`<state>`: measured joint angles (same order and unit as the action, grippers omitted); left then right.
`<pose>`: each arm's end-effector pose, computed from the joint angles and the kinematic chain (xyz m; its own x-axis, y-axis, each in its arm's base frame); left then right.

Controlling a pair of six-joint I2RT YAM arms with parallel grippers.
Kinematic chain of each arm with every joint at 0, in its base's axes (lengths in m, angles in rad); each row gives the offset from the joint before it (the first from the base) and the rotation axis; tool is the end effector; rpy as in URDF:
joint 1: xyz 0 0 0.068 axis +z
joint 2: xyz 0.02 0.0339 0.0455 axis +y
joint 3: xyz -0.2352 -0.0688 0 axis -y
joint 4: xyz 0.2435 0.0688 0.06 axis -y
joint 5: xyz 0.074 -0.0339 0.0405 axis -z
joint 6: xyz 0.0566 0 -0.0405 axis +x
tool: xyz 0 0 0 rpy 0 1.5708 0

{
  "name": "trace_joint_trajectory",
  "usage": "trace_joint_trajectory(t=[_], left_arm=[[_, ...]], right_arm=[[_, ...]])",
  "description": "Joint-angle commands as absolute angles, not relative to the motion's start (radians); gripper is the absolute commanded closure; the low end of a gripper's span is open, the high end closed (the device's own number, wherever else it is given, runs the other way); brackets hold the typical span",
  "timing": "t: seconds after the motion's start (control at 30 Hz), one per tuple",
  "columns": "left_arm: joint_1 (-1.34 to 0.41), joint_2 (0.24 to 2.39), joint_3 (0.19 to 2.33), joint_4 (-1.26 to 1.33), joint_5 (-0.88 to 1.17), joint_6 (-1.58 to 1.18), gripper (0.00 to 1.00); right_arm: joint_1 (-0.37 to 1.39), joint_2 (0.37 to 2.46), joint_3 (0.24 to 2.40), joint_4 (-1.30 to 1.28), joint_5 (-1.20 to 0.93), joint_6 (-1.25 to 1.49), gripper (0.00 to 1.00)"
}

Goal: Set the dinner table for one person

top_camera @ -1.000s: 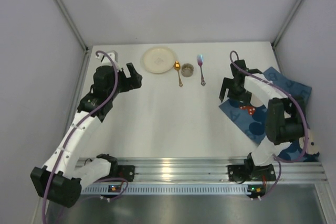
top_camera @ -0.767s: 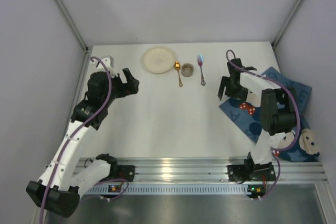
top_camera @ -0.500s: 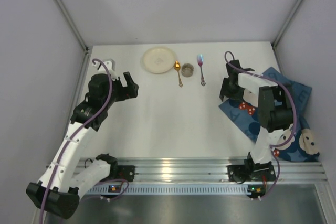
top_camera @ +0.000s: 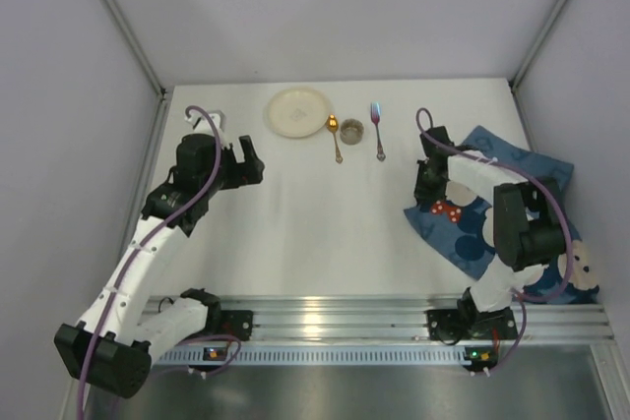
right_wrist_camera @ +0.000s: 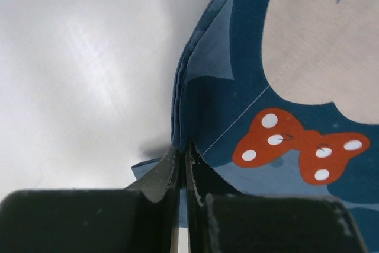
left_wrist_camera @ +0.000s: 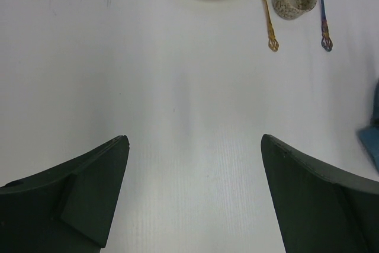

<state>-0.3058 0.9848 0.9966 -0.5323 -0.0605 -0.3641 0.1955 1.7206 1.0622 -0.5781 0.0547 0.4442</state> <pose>0.2355 -0.0708 0.3074 -0.5324 -0.2047 -0.8214 0.0652 0.9575 -0.2809 0.3216 0.0605 0.1212 -0.9125 0.2567 -0.3185 0.2390 0.9664 0.0944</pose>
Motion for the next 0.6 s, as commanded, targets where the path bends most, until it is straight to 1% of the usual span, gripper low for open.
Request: trace_joint_trajectory(t=[0.0,0.03,0.07,0.13,0.17,0.27,0.43,0.57], left_arm=[[-0.308,0.986,1.046,-0.488,-0.098,-0.360,0.02],[-0.310,0.989,1.057,-0.491,-0.112,-0.362,0.02],[-0.308,0.994,1.061,-0.491,-0.127,-0.362,0.02],[-0.308,0.999,1.071,-0.491,-0.165,-0.368,0.01],[-0.310,1.000,1.072,-0.489,-0.172,-0.370,0.02],[-0.310,0.996,1.078,-0.491,-0.187,-0.376,0.01],[-0.310,0.973,1.078,-0.528,-0.201,-0.382,0.01],[-0.308,0.930,1.083,-0.564,-0.232,-0.373,0.02]], right_arm=[[0.337,1.553,1.066,-0.639,-0.046,0.434,1.00],[0.375,1.521,1.078,-0.659,-0.040,0.442,1.00],[0.455,1.467,1.109,-0.696,-0.032,0.460,1.00],[0.532,1.427,1.140,-0.718,-0.049,0.486,1.00],[0.604,1.404,1.156,-0.729,-0.058,0.506,1.00],[0.730,1.388,1.219,-0.733,-0.078,0.528,1.00],[0.865,1.428,1.299,-0.660,-0.115,0.520,1.00],[0.946,1.538,1.361,-0.606,-0.164,0.531,1.00]])
